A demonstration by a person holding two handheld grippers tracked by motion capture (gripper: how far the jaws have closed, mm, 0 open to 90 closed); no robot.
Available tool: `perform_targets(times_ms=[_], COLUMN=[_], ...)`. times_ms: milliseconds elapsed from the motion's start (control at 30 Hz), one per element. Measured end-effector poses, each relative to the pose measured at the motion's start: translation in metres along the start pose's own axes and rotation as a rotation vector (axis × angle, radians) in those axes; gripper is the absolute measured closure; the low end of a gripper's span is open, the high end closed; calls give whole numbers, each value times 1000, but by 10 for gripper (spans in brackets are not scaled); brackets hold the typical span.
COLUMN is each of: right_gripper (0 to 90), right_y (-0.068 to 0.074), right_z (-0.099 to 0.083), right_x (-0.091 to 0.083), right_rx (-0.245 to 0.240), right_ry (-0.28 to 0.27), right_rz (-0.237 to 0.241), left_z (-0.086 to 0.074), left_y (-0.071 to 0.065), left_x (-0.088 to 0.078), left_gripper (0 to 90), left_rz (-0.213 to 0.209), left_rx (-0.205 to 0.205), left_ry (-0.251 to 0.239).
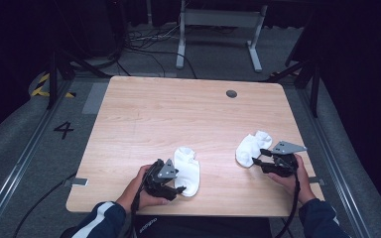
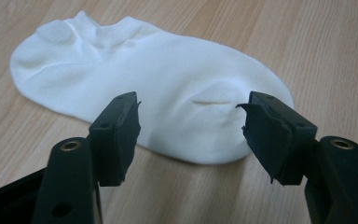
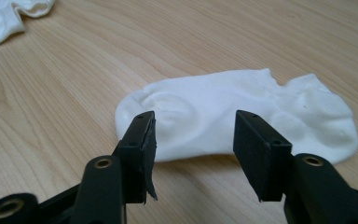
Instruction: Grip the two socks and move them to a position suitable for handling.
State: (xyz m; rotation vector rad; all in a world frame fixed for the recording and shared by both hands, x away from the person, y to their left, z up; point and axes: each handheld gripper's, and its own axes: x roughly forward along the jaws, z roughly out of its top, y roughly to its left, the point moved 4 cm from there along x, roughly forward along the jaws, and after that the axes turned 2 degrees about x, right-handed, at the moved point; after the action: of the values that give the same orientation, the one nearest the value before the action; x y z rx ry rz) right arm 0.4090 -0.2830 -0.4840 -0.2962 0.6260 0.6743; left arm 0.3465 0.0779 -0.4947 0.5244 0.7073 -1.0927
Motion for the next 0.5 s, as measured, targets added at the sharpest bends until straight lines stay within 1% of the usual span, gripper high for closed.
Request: perform_targets(times_ms=[67,167,300,367,433,500], right_gripper=[528,533,541,542,542,542], right_y=[3,5,8,8,8,9], right_z=[3,5,4,3,3,1], right_x=[7,18,32,34,34,33], right_rx=[3,-6,-9,0,11,11], right_ry=[6,32,68,66,67,69], right_rz=[31,40,55,65,78,84], left_z=[0,0,1,1,2,3], left_y=[1,2,3,5,6,11], left_x=[5,11,15,18,19,21], left_gripper=[369,369,352,340,336,324], left_rz=[-4,-7,-12,-16,-14,-5], left_rx=[-1,7,-3,-16,-11,-20], left_ry=[6,19,5,-12,-14,-21])
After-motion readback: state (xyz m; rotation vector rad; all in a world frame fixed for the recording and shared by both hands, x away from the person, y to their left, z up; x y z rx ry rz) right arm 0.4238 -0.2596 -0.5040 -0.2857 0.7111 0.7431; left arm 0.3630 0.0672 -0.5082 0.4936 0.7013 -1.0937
